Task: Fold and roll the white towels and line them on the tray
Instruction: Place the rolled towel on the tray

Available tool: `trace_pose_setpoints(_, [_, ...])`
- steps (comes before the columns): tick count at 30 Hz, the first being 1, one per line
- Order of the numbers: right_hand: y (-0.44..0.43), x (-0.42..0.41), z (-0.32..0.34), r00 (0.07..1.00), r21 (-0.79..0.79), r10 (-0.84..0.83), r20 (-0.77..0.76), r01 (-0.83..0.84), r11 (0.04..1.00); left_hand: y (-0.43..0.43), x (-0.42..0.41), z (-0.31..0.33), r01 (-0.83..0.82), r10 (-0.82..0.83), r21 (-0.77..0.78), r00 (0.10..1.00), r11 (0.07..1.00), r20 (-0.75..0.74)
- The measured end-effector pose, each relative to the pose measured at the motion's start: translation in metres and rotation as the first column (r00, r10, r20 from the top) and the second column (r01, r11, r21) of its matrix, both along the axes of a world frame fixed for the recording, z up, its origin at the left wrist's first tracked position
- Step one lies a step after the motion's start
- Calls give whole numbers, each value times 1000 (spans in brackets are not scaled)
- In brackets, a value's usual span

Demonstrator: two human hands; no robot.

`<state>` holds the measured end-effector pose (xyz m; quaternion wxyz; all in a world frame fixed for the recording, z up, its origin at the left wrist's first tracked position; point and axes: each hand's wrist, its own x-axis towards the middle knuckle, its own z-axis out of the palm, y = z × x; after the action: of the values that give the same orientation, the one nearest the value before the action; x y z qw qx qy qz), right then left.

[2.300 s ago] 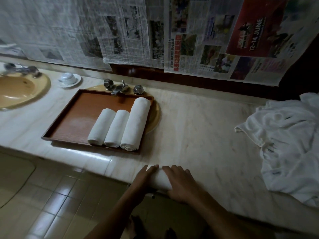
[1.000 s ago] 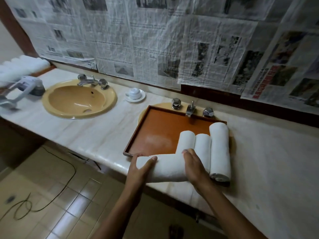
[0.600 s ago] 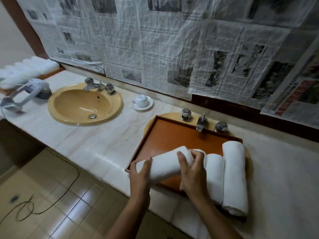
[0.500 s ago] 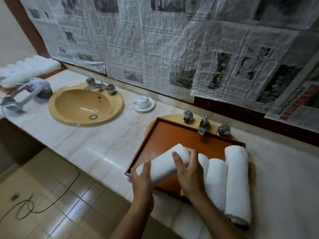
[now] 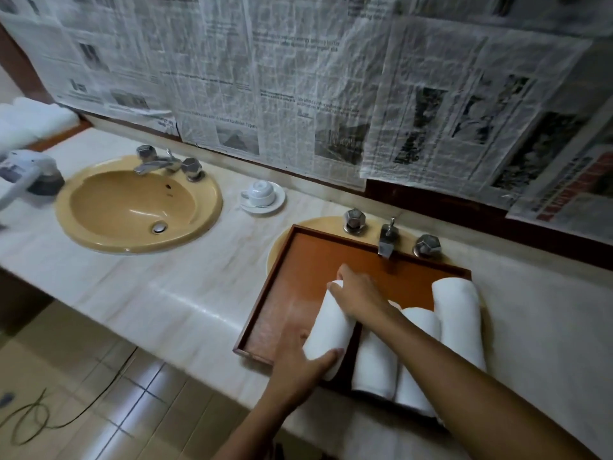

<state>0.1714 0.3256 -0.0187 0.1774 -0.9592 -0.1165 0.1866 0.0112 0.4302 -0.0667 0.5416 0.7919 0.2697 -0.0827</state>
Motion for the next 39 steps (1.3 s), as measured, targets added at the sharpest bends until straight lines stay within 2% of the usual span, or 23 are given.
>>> trace_pose_setpoints(2, [5,3,-8,998,-143,54,16,-51,988,3,8,-7,186,-168,200,981,962,-101])
trace_pose_setpoints(3, [6,5,-12,996,-208,82,30,-74,975,3,12,-9,249,-225,234,966,940,-126])
trace_pose_setpoints(5, [9,9,-17,993,-298,102,61,-79,951,4,21,-11,338,-316,203,939,919,-134])
trace_pose_setpoints(8, [18,11,-14,994,-344,63,86,-30,939,14,34,-9,439,-427,85,895,894,-129])
trace_pose_setpoints(10, [18,5,-10,995,-299,-9,97,38,954,22,42,-8,487,-482,-12,860,873,-168])
trace_pose_setpoints(13, [1,-16,-1,980,-166,-164,117,182,969,31,52,-10,569,-565,-41,800,821,-200])
trace_pose_setpoints(17, [-33,-68,10,910,-55,-353,219,372,926,39,66,-10,612,-615,-64,782,788,-97])
trace_pose_setpoints(21, [-54,-122,-4,873,40,-466,144,465,884,42,78,-18,663,-671,-102,733,741,-112])
trace_pose_setpoints(24, [-53,-147,-15,864,87,-496,81,490,868,42,81,-24,669,-679,-120,730,734,-81])
trace_pose_setpoints(32, [-48,-158,-23,838,129,-532,121,519,845,48,73,-34,668,-675,-120,736,735,-39])
trace_pose_setpoints(36, [-46,-166,-26,842,155,-528,109,511,846,49,64,-23,678,-680,-132,733,723,37])
trace_pose_setpoints(39, [-47,-169,-27,848,159,-520,104,502,850,50,60,-19,671,-677,-159,736,724,22])
